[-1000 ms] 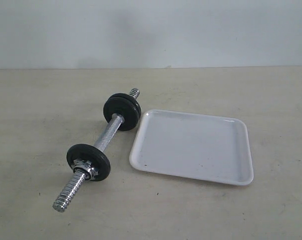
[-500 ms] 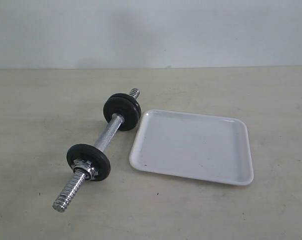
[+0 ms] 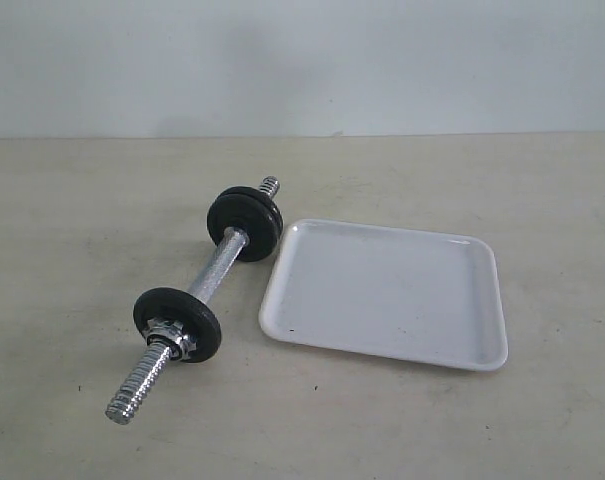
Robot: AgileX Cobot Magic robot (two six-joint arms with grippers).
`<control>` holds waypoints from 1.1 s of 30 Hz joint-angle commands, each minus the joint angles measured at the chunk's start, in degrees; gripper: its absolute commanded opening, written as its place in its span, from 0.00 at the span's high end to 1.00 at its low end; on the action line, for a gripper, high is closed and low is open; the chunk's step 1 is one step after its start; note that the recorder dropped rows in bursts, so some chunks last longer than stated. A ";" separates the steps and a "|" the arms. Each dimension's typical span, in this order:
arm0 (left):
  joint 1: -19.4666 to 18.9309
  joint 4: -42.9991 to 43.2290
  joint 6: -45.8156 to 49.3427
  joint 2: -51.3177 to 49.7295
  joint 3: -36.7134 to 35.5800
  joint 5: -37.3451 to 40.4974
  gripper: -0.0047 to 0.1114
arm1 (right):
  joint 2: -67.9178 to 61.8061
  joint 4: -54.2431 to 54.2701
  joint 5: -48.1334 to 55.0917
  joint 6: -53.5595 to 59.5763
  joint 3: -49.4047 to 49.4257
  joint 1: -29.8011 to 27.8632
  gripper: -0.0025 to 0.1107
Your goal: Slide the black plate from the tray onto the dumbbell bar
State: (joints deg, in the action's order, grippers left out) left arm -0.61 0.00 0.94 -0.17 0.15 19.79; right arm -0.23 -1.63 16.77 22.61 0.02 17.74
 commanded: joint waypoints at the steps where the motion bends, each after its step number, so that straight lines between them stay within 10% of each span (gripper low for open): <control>1: -0.12 0.52 0.18 0.17 -0.15 -0.47 0.92 | 0.23 -0.38 -0.69 -0.30 -0.02 -0.07 0.98; 33: -0.12 0.52 0.05 0.17 -0.15 -0.47 0.92 | 0.23 -0.38 -3.21 -1.13 -0.02 -0.07 0.98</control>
